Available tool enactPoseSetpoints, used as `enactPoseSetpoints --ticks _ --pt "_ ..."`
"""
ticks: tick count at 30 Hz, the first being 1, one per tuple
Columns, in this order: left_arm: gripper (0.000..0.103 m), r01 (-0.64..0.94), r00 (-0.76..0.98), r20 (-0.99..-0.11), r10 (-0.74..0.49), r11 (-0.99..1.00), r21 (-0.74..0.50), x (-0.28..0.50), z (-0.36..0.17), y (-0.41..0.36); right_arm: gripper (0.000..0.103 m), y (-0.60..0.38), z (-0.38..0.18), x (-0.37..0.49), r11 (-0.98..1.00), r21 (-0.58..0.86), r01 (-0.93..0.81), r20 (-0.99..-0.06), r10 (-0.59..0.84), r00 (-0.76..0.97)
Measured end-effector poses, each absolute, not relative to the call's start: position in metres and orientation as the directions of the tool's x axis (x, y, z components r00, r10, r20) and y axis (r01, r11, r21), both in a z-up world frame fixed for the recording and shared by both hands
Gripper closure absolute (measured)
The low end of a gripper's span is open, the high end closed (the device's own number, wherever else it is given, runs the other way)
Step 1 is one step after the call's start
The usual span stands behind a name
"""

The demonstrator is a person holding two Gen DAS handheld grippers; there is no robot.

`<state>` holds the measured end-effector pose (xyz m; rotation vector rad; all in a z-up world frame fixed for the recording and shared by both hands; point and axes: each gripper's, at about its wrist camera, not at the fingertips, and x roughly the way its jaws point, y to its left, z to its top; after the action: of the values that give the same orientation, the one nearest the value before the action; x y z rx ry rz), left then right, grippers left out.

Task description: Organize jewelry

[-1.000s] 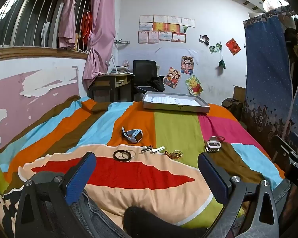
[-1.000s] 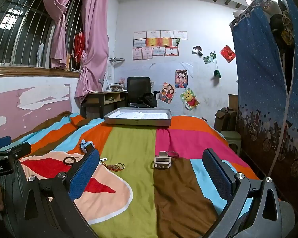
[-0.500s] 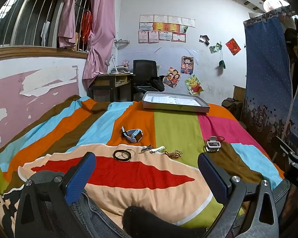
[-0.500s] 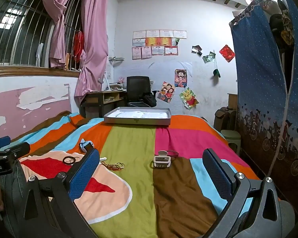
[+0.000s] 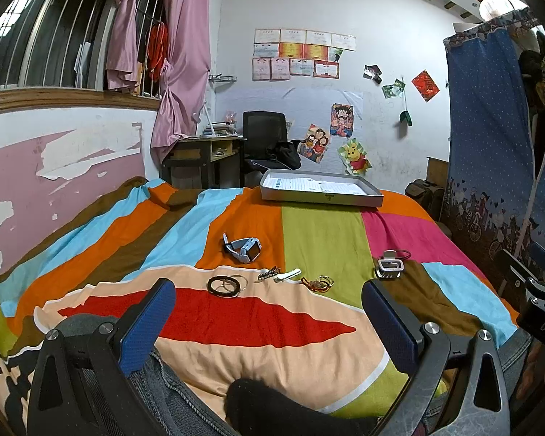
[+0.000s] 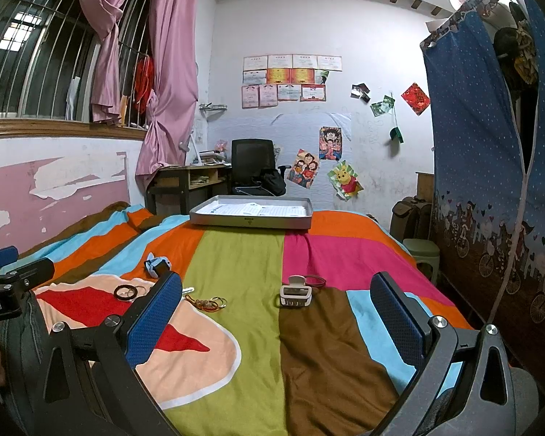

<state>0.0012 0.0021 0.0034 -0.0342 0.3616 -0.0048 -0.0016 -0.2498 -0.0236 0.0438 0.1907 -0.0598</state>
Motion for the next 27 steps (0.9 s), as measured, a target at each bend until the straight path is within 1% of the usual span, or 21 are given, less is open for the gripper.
enactPoseSetpoints --ticks 27 --pt "0.0 -0.002 0.937 -0.35 -0.009 1.0 -0.029 0.0007 0.0033 0.0014 0.001 -0.2501 -0.023 -0.002 0.997 0.035 0.064 -0.191 -0.056 0.98"
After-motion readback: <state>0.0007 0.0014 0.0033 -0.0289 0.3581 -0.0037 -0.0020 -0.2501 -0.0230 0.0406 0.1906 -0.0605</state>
